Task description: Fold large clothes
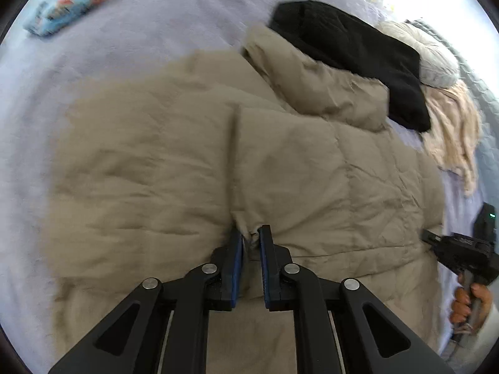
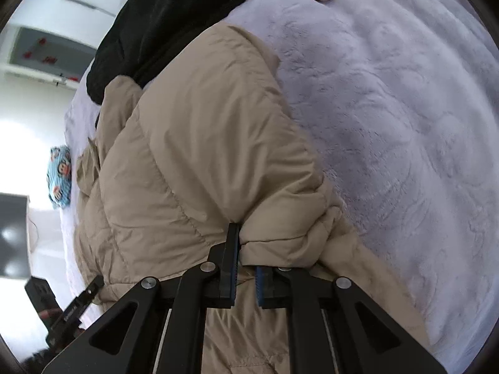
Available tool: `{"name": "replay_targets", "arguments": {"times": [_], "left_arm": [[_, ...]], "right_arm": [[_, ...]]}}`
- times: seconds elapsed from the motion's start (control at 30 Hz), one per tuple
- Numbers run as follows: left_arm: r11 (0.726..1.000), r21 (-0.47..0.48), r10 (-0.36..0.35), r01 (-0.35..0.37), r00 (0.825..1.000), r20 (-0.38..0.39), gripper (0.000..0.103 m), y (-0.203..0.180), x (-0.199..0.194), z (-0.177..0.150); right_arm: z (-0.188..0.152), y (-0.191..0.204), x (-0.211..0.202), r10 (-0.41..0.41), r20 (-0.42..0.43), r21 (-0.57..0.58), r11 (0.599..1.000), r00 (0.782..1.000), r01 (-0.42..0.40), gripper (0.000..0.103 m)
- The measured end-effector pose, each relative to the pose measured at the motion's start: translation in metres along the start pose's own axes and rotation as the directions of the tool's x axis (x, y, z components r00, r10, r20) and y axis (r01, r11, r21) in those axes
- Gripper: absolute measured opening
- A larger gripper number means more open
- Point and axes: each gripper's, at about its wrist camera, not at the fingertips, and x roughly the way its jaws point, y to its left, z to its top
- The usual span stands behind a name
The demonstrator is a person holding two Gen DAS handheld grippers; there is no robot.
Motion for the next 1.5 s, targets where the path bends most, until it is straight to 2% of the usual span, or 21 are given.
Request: {"name": "replay_targets", "arguments": {"times": [0.03, 0.1, 0.13, 0.17, 0.2, 0.27, 0.33, 0.4, 0.47, 0.5, 0.53, 0.63, 0.73, 0.9, 0.97, 1.17, 1.2, 1.27, 1.33, 1.5], "left_arm": [[1.0, 0.003, 0.03, -0.03, 0.999, 0.015, 0.013, 0.002, -0.008, 0.001], [0.999, -0.005, 0.043, -0.043, 0.999, 0.034, 0.013, 0.01, -0.021, 0.002], [0.999, -0.012, 0.04, -0.04, 0.998, 0.046, 0.013, 0.014, -0.029, 0.004], [0.999, -0.014, 0.039, -0.038, 0.997, 0.062, 0.013, 0.018, -0.037, 0.007], [0.999, -0.008, 0.033, -0.033, 0.996, 0.079, 0.013, 0.018, -0.045, 0.01], [1.0, 0.015, 0.011, -0.012, 0.994, 0.106, 0.013, 0.014, -0.055, 0.016], [0.999, 0.047, -0.027, 0.022, 0.993, 0.118, 0.013, -0.001, -0.055, 0.025], [0.996, 0.084, -0.046, 0.036, 0.991, 0.122, 0.013, -0.02, -0.047, 0.035], [0.993, 0.114, -0.049, 0.036, 0.993, 0.107, 0.013, -0.035, -0.029, 0.041], [0.992, 0.123, -0.041, 0.029, 0.994, 0.098, 0.013, -0.039, -0.019, 0.041], [0.991, 0.132, -0.001, -0.009, 0.997, 0.076, 0.013, -0.041, -0.003, 0.04], [0.988, 0.139, 0.063, -0.066, 0.998, 0.023, 0.013, -0.037, 0.028, 0.033], [0.992, 0.111, 0.051, -0.052, 0.999, 0.014, 0.013, -0.028, 0.039, 0.028], [0.989, 0.115, 0.094, -0.095, 0.996, 0.012, 0.013, -0.034, 0.035, 0.03], [0.986, 0.121, 0.113, -0.115, 0.993, 0.021, 0.013, -0.036, 0.025, 0.027], [0.985, 0.102, 0.134, -0.138, 0.99, 0.048, 0.013, -0.038, -0.01, 0.013], [0.984, 0.1, 0.14, -0.145, 0.989, 0.053, 0.013, -0.039, -0.016, 0.008], [0.981, 0.099, 0.159, -0.164, 0.985, 0.06, 0.013, -0.039, -0.023, -0.001], [0.979, 0.088, 0.177, -0.182, 0.982, 0.062, 0.013, -0.041, -0.029, -0.01], [0.98, 0.042, 0.193, -0.194, 0.981, 0.024, 0.013, -0.042, -0.036, -0.037]], "right_arm": [[-0.001, 0.0, -0.003, -0.005, -0.005, -0.007, 1.0, 1.0, 0.005, 0.011], [-0.002, 0.003, -0.012, -0.022, -0.028, -0.037, 0.999, 0.999, 0.021, 0.019], [-0.005, 0.005, -0.019, -0.023, -0.032, -0.056, 0.998, 0.999, 0.021, 0.034], [-0.009, 0.007, -0.029, -0.021, -0.024, -0.079, 0.997, 0.999, 0.019, 0.054], [-0.012, 0.012, -0.04, -0.019, -0.004, -0.104, 0.994, 1.0, 0.019, 0.06], [-0.019, 0.025, -0.063, -0.02, 0.075, -0.179, 0.983, 0.997, 0.034, 0.06], [-0.019, 0.036, -0.085, -0.034, 0.173, -0.246, 0.966, 0.984, 0.077, 0.059], [-0.008, 0.041, -0.09, -0.081, 0.231, -0.278, 0.949, 0.97, 0.145, 0.052], [0.012, 0.038, -0.076, -0.098, 0.21, -0.272, 0.95, 0.973, 0.155, 0.021], [0.021, 0.038, -0.07, -0.098, 0.191, -0.271, 0.951, 0.977, 0.148, 0.016], [0.027, 0.033, -0.058, -0.109, 0.165, -0.271, 0.951, 0.98, 0.151, 0.01], [0.034, 0.02, -0.024, -0.169, 0.112, -0.283, 0.939, 0.979, 0.195, 0.01], [0.032, 0.01, -0.006, -0.184, 0.099, -0.284, 0.937, 0.978, 0.205, 0.007], [0.029, 0.013, -0.012, -0.192, 0.111, -0.262, 0.941, 0.975, 0.215, 0.007], [0.025, 0.014, -0.022, -0.189, 0.118, -0.252, 0.944, 0.975, 0.214, 0.011], [-0.001, 0.002, -0.058, -0.153, 0.119, -0.205, 0.963, 0.981, 0.175, 0.012], [-0.007, -0.001, -0.061, -0.15, 0.109, -0.203, 0.964, 0.983, 0.17, 0.014], [-0.018, -0.007, -0.066, -0.148, 0.088, -0.204, 0.965, 0.985, 0.164, 0.033], [-0.027, -0.011, -0.07, -0.142, 0.072, -0.209, 0.966, 0.987, 0.154, 0.044], [-0.042, -0.021, -0.079, -0.116, 0.036, -0.223, 0.967, 0.993, 0.121, 0.044]]}}
